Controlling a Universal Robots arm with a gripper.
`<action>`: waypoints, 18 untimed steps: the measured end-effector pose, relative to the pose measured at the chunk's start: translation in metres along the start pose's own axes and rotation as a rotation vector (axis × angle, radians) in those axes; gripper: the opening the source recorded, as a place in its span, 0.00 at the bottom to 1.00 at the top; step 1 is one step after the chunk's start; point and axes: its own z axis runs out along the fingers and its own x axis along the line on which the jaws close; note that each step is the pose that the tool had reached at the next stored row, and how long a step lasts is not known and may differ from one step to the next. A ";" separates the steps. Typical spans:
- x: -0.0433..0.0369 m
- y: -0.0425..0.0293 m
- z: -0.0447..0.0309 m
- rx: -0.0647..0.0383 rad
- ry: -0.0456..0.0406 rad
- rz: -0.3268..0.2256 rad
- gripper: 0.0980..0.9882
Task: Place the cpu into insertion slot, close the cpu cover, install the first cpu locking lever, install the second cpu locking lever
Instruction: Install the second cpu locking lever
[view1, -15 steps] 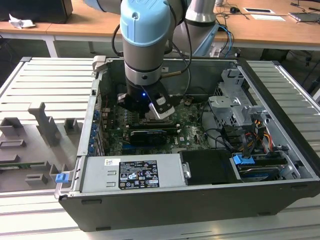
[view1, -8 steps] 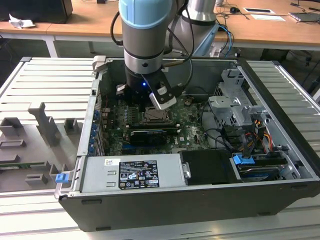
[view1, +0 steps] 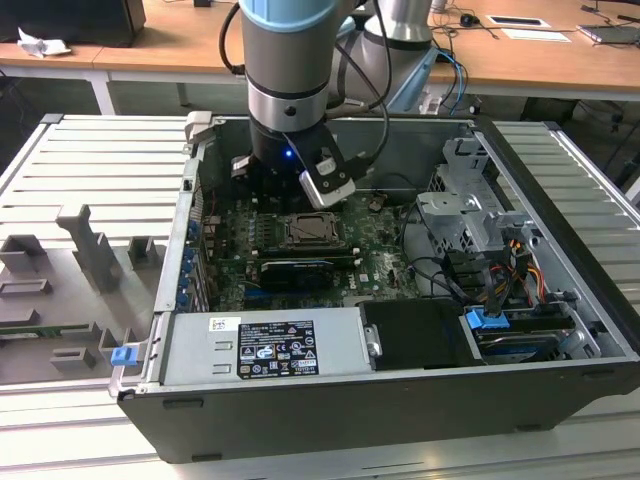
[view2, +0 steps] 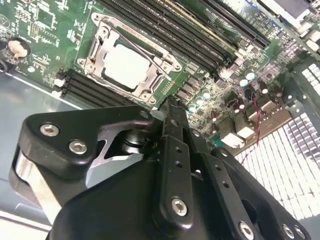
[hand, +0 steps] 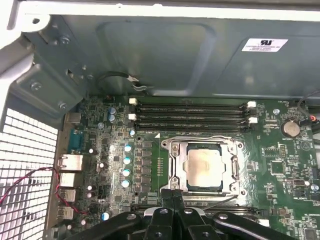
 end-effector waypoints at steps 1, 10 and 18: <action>0.0000 0.0002 -0.0009 0.000 0.0000 0.000 0.01; -0.0144 -0.0002 -0.0004 0.000 0.0042 0.001 0.01; -0.0276 -0.0089 0.0156 0.000 0.0083 0.002 0.01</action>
